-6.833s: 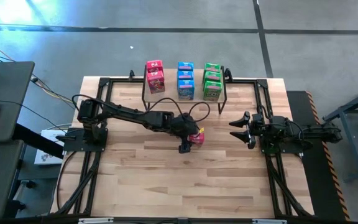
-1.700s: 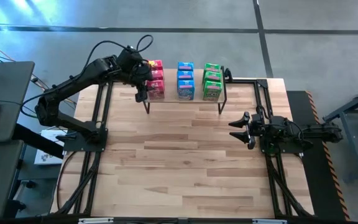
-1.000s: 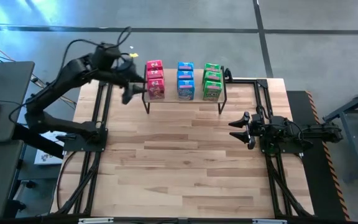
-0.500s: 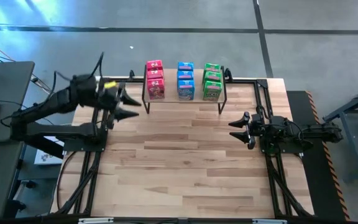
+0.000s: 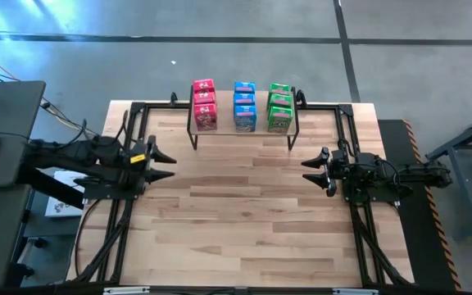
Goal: Stack cereal on shelf
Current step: Return to Home Position
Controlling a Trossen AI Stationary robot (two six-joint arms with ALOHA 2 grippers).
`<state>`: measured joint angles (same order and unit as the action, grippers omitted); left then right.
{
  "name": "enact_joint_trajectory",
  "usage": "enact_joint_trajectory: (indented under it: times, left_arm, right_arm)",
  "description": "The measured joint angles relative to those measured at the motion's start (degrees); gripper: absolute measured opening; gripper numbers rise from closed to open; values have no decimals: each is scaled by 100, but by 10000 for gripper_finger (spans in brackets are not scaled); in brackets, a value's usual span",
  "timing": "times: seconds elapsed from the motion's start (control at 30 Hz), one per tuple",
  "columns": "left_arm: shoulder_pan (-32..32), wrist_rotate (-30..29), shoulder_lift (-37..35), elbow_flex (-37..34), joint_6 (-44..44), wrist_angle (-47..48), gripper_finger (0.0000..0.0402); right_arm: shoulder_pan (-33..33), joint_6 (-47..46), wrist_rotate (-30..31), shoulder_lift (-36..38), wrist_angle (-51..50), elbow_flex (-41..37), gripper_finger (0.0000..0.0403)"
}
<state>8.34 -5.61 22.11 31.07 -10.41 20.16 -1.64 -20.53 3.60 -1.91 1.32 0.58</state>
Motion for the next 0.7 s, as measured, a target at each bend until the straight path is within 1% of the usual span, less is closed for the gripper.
enact_joint_trajectory:
  times: [0.07,0.2,0.3,0.47,0.57,0.7]
  left_arm:
    - [111,-135,-325,-316,2,-106,190]
    - [194,-172,-981,-936,0,-92,190]
    - [194,-174,-1463,-1241,3,-223,190]
    - [192,-310,-2205,-1714,107,-157,190]
    - [191,-393,-2184,-1914,105,-94,190]
    - [190,-389,-2190,-2188,105,-272,190]
  right_arm:
    - [-1,-1,0,0,1,0,250]
    - [0,0,0,0,1,0,250]
    - [0,1,0,0,1,0,250]
    - [-1,1,0,0,-1,0,250]
    - [1,0,0,1,1,0,250]
    - [-1,-1,-4,0,-1,0,250]
